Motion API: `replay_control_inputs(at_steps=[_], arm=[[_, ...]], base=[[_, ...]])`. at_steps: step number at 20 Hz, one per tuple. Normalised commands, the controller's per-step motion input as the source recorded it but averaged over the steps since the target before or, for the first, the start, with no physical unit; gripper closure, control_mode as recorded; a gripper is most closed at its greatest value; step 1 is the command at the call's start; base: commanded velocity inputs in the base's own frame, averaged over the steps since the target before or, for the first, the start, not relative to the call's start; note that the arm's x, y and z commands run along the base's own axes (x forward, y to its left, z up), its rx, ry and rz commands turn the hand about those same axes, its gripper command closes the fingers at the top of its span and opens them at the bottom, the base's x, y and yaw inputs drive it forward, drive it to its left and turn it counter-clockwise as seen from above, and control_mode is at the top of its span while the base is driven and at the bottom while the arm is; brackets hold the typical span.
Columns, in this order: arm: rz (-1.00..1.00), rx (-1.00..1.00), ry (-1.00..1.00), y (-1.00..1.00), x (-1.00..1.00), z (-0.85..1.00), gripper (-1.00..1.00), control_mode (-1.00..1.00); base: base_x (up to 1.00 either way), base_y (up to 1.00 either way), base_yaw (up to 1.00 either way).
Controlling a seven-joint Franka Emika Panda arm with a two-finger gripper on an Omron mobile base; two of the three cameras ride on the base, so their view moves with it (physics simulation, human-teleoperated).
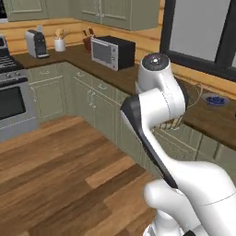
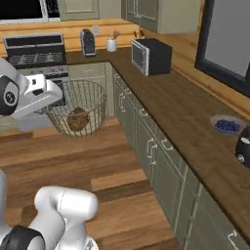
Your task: Open the cabinet, pick up the bread from the cabinet and place it in the basket. Then move the basket to the dining counter.
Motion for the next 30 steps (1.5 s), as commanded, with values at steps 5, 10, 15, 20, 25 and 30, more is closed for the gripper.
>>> replay_control_inputs(at_steps=[5,10,15,20,25,30], arm=[[0.0,0.0,0.0,0.0,0.0,0.0,1.0,1.0],[0.0,0.0,0.0,0.0,0.0,0.0,1.0,1.0],[0.0,0.0,0.0,0.0,0.0,0.0,1.0,1.0],[0.0,0.0,0.0,0.0,0.0,0.0,1.0,1.0],[0.0,0.0,0.0,0.0,0.0,0.0,1.0,1.0],[0.0,0.0,0.0,0.0,0.0,0.0,1.0,1.0]], base=[[0.0,0.0,1.0],[0.0,0.0,1.0],[0.08,0.0,0.99],[0.28,0.04,0.91],[0.59,0.09,0.81],[1.0,-0.01,0.54]])
